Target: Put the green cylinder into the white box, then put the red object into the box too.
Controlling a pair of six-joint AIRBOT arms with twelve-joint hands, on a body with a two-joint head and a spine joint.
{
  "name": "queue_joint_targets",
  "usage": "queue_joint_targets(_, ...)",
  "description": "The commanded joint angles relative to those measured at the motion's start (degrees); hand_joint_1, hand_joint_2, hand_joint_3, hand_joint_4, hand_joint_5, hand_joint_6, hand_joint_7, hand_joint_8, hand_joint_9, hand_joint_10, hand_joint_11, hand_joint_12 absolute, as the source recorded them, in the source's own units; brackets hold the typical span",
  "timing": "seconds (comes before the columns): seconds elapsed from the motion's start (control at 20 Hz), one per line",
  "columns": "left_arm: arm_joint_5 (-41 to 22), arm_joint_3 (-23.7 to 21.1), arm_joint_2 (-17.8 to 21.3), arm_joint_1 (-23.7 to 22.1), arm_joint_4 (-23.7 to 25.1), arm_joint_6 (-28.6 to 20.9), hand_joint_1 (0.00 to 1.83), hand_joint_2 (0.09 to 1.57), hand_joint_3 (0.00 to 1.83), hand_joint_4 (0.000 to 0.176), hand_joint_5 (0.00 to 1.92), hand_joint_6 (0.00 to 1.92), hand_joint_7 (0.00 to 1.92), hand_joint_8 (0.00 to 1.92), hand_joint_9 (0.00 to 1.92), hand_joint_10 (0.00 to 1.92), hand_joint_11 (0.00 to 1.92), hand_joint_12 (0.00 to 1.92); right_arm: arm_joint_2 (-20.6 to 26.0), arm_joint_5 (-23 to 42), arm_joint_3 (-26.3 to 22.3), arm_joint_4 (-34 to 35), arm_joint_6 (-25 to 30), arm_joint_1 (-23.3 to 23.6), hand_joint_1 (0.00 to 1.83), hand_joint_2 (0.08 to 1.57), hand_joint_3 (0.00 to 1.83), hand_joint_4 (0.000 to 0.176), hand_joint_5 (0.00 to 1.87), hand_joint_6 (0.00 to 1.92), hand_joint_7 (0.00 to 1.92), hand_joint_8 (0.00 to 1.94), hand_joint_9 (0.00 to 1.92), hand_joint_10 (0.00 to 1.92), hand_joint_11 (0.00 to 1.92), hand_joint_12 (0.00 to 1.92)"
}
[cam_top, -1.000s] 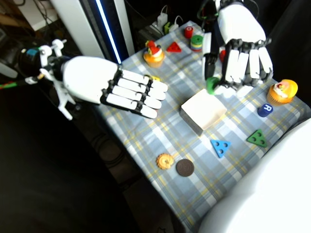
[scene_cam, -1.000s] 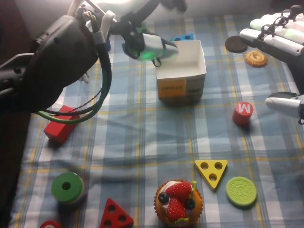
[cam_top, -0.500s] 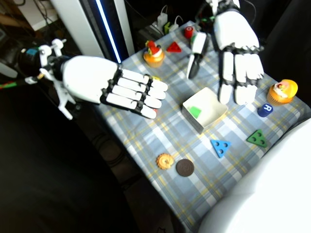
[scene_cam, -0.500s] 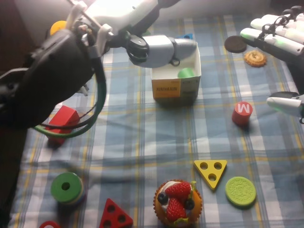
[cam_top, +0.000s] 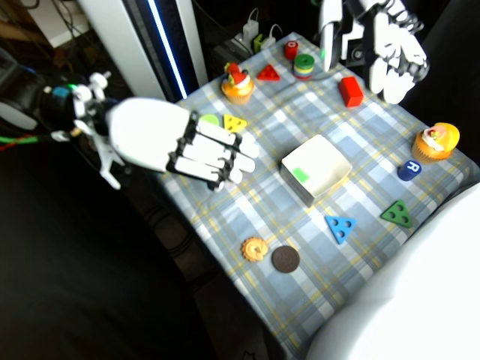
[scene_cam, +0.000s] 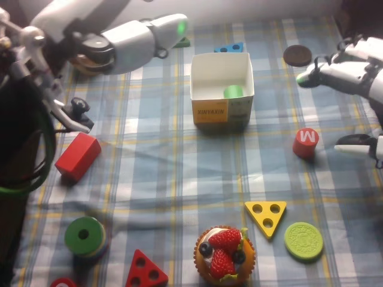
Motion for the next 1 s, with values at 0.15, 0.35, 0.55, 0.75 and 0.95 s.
queue_joint_targets(0.15, -12.4, -1.2, 2.3, 1.7, 1.3, -3.9, 0.67, 1.38, 0.00, 0.037, 0.35, 0.05, 0.36, 0.01, 0.11, 0.58, 0.00, 1.22, -1.7, 3.0, 1.3, -1.0, 0.4, 1.7, 0.90, 1.16, 0.00, 0.000, 0.15, 0.46, 0.43, 0.12, 0.06, 0.93, 0.00, 1.45)
queue_joint_targets(0.35, -13.5, -2.0, 3.1, 2.9, 1.0, -3.9, 0.73, 1.38, 0.00, 0.023, 0.37, 0.03, 0.37, 0.00, 0.13, 0.49, 0.00, 1.10, -3.4, 0.5, 2.5, -1.2, 0.4, 2.1, 0.88, 1.18, 0.00, 0.000, 0.21, 0.42, 0.45, 0.08, 0.07, 0.92, 0.00, 1.39)
queue_joint_targets(0.55, -14.4, -2.6, 3.8, 3.8, 0.7, -3.9, 0.65, 1.38, 0.00, 0.031, 0.37, 0.03, 0.39, 0.01, 0.13, 0.49, 0.00, 1.07, -5.0, -1.9, 3.9, -1.7, 0.4, 3.1, 0.84, 1.21, 0.00, 0.000, 0.26, 0.33, 0.45, 0.03, 0.09, 0.75, 0.00, 1.15)
queue_joint_targets(0.75, -14.0, -2.6, 3.8, 3.9, 0.5, -3.9, 0.67, 1.37, 0.00, 0.023, 0.37, 0.03, 0.37, 0.00, 0.09, 0.50, 0.00, 1.04, -5.9, -3.1, 4.7, -2.0, 0.4, 3.5, 0.84, 1.22, 0.00, 0.000, 0.32, 0.29, 0.53, 0.04, 0.13, 0.81, 0.00, 1.32)
queue_joint_targets(0.95, -14.1, -2.6, 3.8, 3.9, 0.4, -3.9, 0.67, 1.36, 0.00, 0.030, 0.40, 0.03, 0.39, 0.01, 0.12, 0.52, 0.00, 1.13, -6.6, -3.7, 5.1, -2.1, 0.4, 3.7, 0.89, 1.21, 0.00, 0.000, 0.25, 0.64, 0.56, 0.05, 0.06, 1.06, 0.00, 1.61)
